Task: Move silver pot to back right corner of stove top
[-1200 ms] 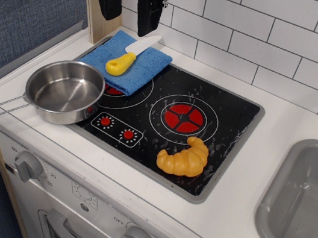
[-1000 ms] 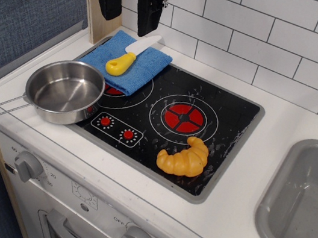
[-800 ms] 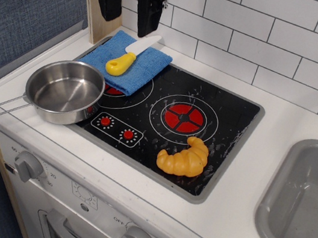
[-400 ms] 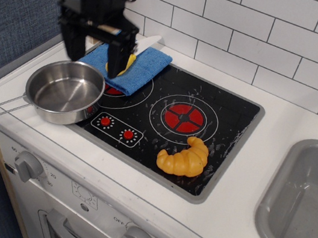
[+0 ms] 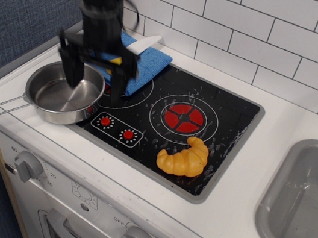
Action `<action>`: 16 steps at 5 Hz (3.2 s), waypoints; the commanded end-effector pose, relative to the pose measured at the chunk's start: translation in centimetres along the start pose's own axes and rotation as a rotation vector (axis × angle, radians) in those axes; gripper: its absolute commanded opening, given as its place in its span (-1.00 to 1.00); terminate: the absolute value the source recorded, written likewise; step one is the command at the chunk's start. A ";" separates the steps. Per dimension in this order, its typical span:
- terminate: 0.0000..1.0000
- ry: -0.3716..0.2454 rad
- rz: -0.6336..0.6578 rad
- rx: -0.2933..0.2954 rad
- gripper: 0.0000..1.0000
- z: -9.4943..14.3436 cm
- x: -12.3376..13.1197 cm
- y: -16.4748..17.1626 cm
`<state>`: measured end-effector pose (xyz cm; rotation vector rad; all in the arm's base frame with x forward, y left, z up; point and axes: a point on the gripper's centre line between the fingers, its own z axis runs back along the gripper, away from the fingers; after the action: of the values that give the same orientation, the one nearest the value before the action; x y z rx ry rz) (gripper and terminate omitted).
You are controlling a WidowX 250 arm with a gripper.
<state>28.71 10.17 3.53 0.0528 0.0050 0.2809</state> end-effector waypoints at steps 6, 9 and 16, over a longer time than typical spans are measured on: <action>-1.00 -0.270 -0.109 -0.068 -1.00 9.2 2.2 -2.2; -1.00 -0.225 -0.673 -0.035 -1.00 8.0 4.3 -12.5; -1.00 -0.182 -1.033 -0.112 1.00 2.8 1.3 -18.2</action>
<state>35.69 -7.18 3.86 -0.0556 -0.1074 -0.7583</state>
